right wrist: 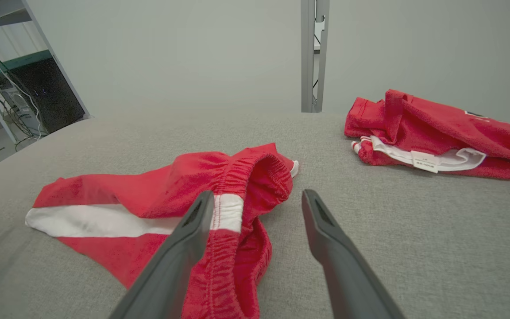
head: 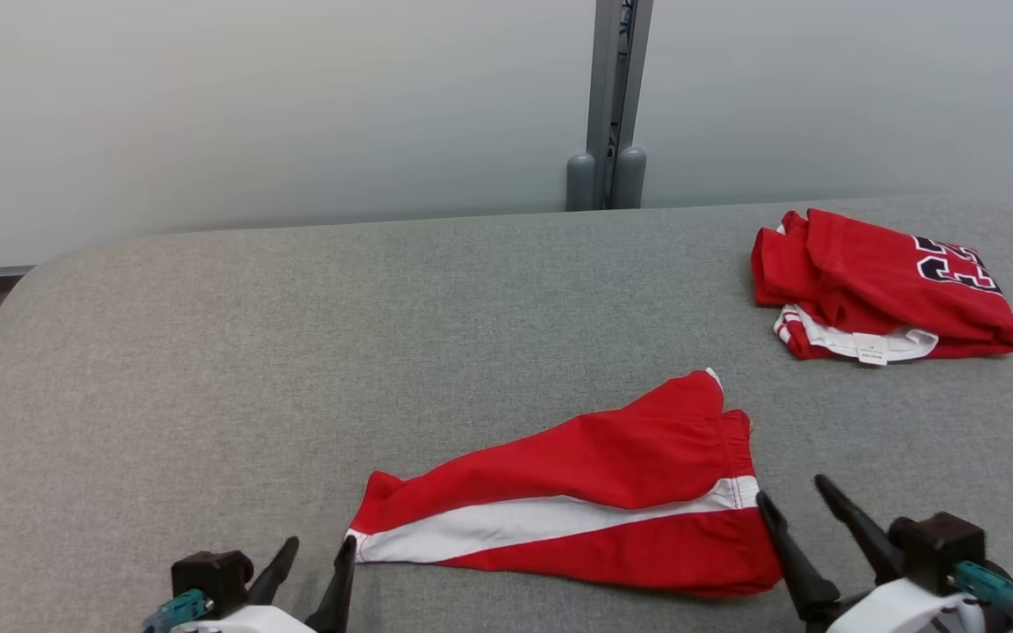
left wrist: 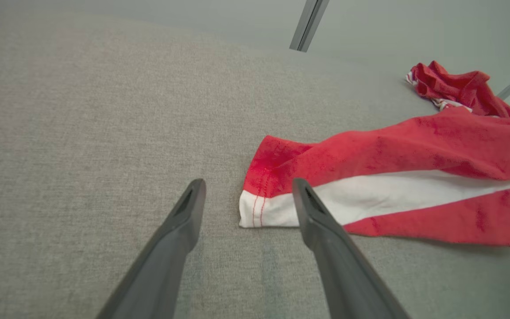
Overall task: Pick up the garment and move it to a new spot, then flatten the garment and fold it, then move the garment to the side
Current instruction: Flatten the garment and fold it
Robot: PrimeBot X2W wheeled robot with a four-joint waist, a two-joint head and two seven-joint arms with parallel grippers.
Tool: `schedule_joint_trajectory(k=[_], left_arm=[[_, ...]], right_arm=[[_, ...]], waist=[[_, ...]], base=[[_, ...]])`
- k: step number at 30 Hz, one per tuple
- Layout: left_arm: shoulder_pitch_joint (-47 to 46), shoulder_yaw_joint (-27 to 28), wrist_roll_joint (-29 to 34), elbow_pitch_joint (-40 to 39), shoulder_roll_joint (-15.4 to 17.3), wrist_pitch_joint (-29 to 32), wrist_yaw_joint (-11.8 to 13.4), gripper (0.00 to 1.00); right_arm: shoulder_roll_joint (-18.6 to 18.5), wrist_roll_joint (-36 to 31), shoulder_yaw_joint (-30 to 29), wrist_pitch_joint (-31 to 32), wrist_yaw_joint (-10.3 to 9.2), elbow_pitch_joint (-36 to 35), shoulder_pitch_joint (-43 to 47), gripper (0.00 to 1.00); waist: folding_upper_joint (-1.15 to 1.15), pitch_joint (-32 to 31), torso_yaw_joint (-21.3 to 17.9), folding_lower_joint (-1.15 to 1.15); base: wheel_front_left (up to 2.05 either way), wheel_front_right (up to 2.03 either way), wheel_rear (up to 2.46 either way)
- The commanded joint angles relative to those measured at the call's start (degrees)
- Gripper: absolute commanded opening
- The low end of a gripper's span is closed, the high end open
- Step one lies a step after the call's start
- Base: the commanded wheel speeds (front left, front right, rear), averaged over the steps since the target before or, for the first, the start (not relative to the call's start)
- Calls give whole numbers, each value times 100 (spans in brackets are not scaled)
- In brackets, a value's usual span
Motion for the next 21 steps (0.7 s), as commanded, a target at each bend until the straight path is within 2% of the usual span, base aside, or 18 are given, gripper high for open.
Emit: schedule_joint_trajectory(k=[1, 6, 11, 19, 20, 21], left_arm=[[-98, -68, -14, 84, 61, 178, -38, 100], [-296, -229, -38, 254, 81, 695, -52, 100], [-560, -355, -11, 525, 108, 1016, -73, 100], [-1048, -469, -86, 1201, 82, 1008, -160, 100], [-1090, -493, -104, 1263, 67, 992, -174, 100], [-1122, -515, -113, 1320, 56, 986, -185, 100]], right_arm=[[-135, 172, 154, 199, 3, 104, -122, 100], [-352, 710, 634, 730, 3, 330, -495, 100], [-427, 1137, 1002, 967, 3, 382, -755, 100], [-604, 1413, 1366, 1002, 3, 378, -1046, 100], [-614, 1432, 1390, 996, 3, 381, -1069, 97], [-625, 1449, 1414, 981, 3, 389, -1084, 78]], waist=[[0, 24, -12, 0], [0, 140, -18, 0], [0, 222, -13, 0], [0, 342, -81, 0], [0, 349, -90, 0], [0, 355, -97, 0]], base=[[0, 0, 0], [0, 0, 0], [0, 0, 0], [0, 0, 0], [0, 0, 0], [0, 0, 0]])
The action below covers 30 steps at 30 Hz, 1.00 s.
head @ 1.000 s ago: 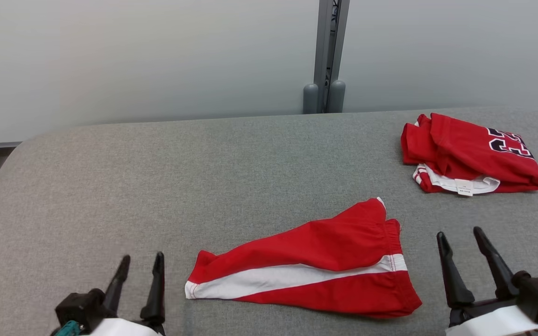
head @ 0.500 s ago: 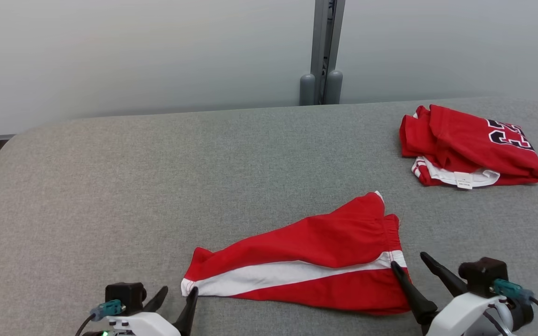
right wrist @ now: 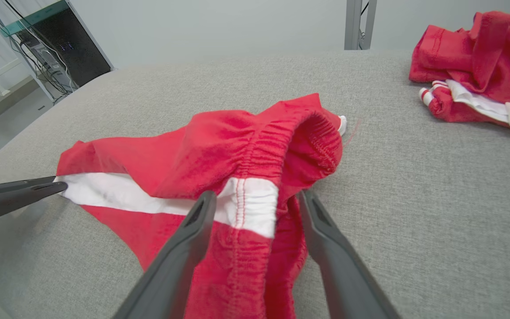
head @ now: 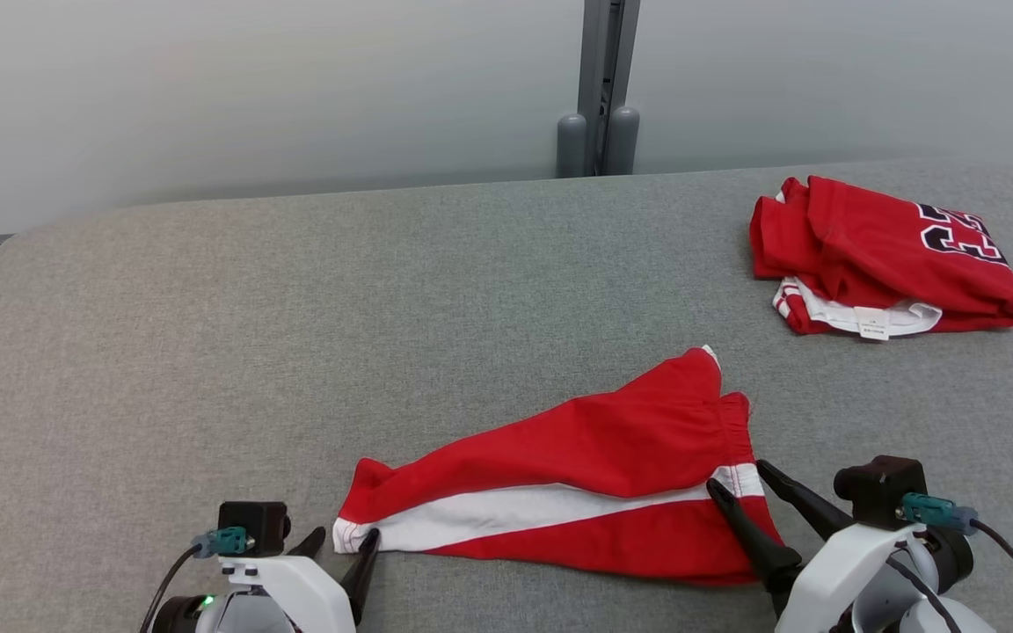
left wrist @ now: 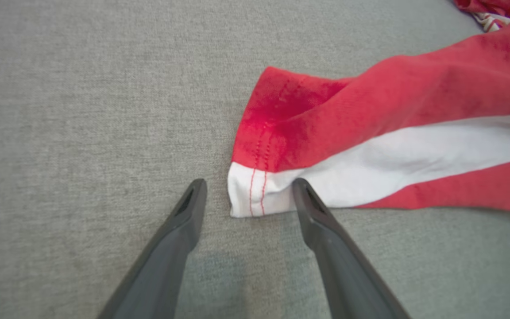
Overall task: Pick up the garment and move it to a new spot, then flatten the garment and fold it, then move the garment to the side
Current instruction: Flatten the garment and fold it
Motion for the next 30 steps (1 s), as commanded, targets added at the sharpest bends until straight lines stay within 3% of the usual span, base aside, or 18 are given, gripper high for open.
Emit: schedule_joint_trajectory(k=[1, 2, 3, 5, 6, 18, 26, 30], left_arm=[[-125, -24, -48, 75, -5, -37, -36, 100], [-147, -47, -84, 132, -12, -32, -53, 100], [-168, -78, -117, 181, -19, -25, -81, 93], [-213, -121, -171, 207, -30, -103, -115, 38], [-236, -134, -187, 209, -19, -168, -130, 0], [99, -174, -683, -457, 175, -221, -184, 0], [823, -248, -1183, -2291, 617, 610, -193, 0], [782, -235, -1415, -3141, 802, 1080, -194, 0]], right_arm=[[-45, 61, 32, -44, 3, 21, -86, 51], [-52, 67, 51, -56, 3, 31, -97, 42], [-53, 64, 65, -69, 3, 42, -111, 31], [-52, 83, 77, -99, 3, 59, -145, 12], [-45, 96, 76, -138, 3, 59, -156, 1], [-155, 274, -47, -470, 3, -134, 48, 0], [-466, 679, -359, -484, 3, -1060, 529, 0], [-567, 801, -471, -338, 3, -1499, 350, 0]], waist=[[0, 11, -13, 0], [0, 18, -17, 0], [0, 23, -22, 0], [0, 32, -23, 0], [0, 35, -21, 0], [0, -185, 61, 0], [0, -291, 161, 0], [0, -194, 141, 0]], base=[[0, 0, 0], [0, 0, 0], [0, 0, 0], [0, 0, 0], [0, 0, 0], [0, 0, 0], [0, 0, 0], [0, 0, 0]])
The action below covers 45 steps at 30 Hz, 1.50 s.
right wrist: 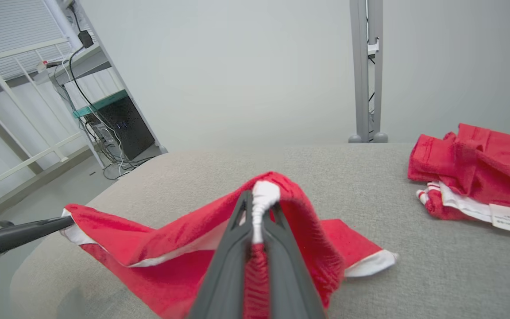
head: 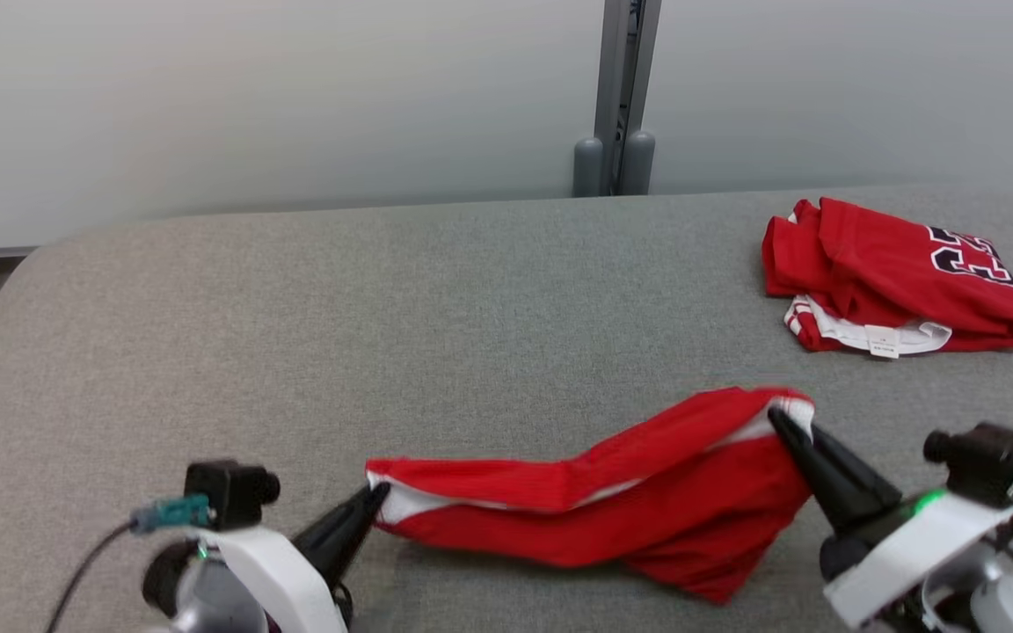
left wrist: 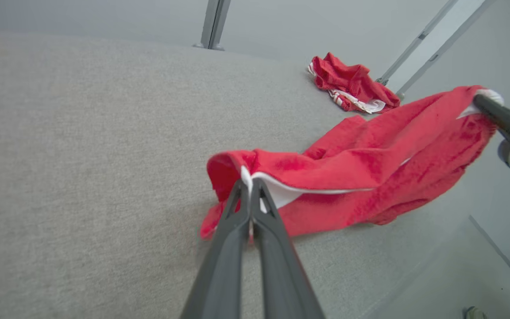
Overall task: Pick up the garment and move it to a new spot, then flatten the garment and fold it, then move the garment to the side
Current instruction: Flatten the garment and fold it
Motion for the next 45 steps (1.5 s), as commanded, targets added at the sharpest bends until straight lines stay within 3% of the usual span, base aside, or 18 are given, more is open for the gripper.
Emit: schedule_joint_trajectory(k=[1, 8, 11, 17, 21, 23, 28, 33, 36, 45], left_arm=[[-201, 39, 45, -115, 131, 73, -29, 0], [-1843, 186, 397, -373, 756, 715, -6, 0], [-2887, 298, 557, -40, 984, 863, -10, 0], [-5135, 384, 637, 965, 1167, 830, -11, 0], [-6692, 130, 739, 1579, 1161, 517, -16, 0], [-7754, -53, 914, 2095, 1135, -30, -16, 0], [-9040, -152, 1182, 3147, 1034, -1032, -11, 0], [-9576, -223, 1334, 3748, 928, -1931, -4, 0], [-9729, -440, 1217, 4079, 836, -2162, -4, 0], [-8758, -1470, 132, 4445, 940, -1519, -6, 0]], right_arm=[[-58, 46, -53, 38, 3, -74, -195, 0], [-267, 661, -64, 382, 3, -138, -1605, 0], [-403, 964, -38, 457, 3, 96, -2410, 0], [-319, 1532, 110, 239, 2, 643, -4467, 0], [-316, 1738, 171, 16, 2, 1071, -5881, 0], [-310, 1795, 239, -178, 2, 1433, -6854, 0], [-152, 1884, 308, -666, -1, 2112, -8230, 0], [-71, 1735, 359, -1055, -5, 2415, -8816, 0], [-7, 1818, 411, -1130, -5, 2512, -8832, 0], [-370, 2302, 1616, -810, -3, 2737, -7715, 0]], waist=[[0, 79, -19, 0], [0, 911, -137, 0], [0, 1432, -174, 0], [0, 2632, -289, 0], [0, 3330, -219, 0], [0, 3669, -142, 0], [0, 3983, -82, 0], [0, 4091, -51, 0], [0, 4113, -16, 0], [0, 3703, -19, 0]], base=[[0, 0, 0], [0, 0, 0], [0, 0, 0], [0, 0, 0], [0, 0, 0], [0, 0, 0], [0, 0, 0], [0, 0, 0], [0, 0, 0], [0, 0, 0]])
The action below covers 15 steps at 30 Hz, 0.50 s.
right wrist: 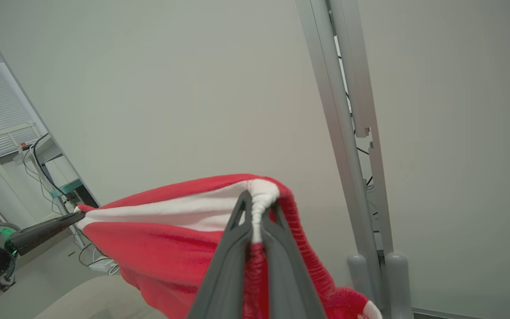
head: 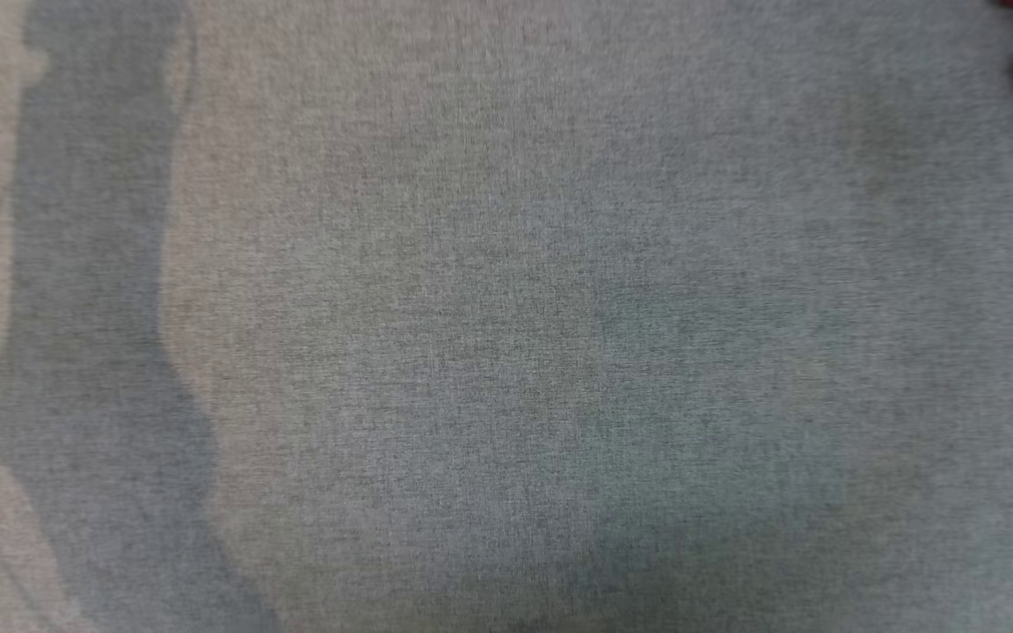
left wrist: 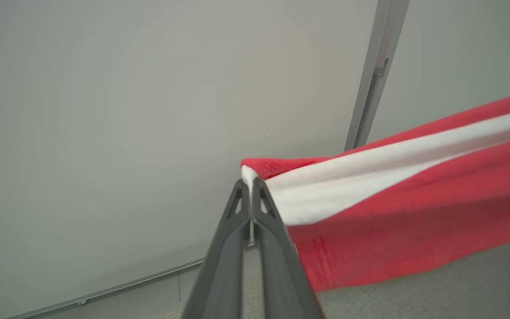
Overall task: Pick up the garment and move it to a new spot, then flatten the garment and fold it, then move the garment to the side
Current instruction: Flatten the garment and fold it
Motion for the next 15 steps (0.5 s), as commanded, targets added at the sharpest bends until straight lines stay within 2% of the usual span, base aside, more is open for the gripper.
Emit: schedule_joint_trajectory(k=[1, 8, 15], left_arm=[[281, -147, -226, -60, 130, 141, 35, 0], [1838, -1076, -1427, -674, 536, 1218, 27, 0], [3244, -1686, -2279, -1537, 1073, 2037, 26, 0]], right_arm=[[-154, 124, 153, 69, -10, 21, 275, 0], [-463, 698, 1165, 563, -6, -225, 1468, 0], [-830, 1298, 1934, 726, -5, -739, 2655, 0]], waist=[[0, -249, -16, 0], [0, -1181, -77, 0], [0, -2245, -96, 0]], base=[[0, 0, 0], [0, 0, 0], [0, 0, 0]])
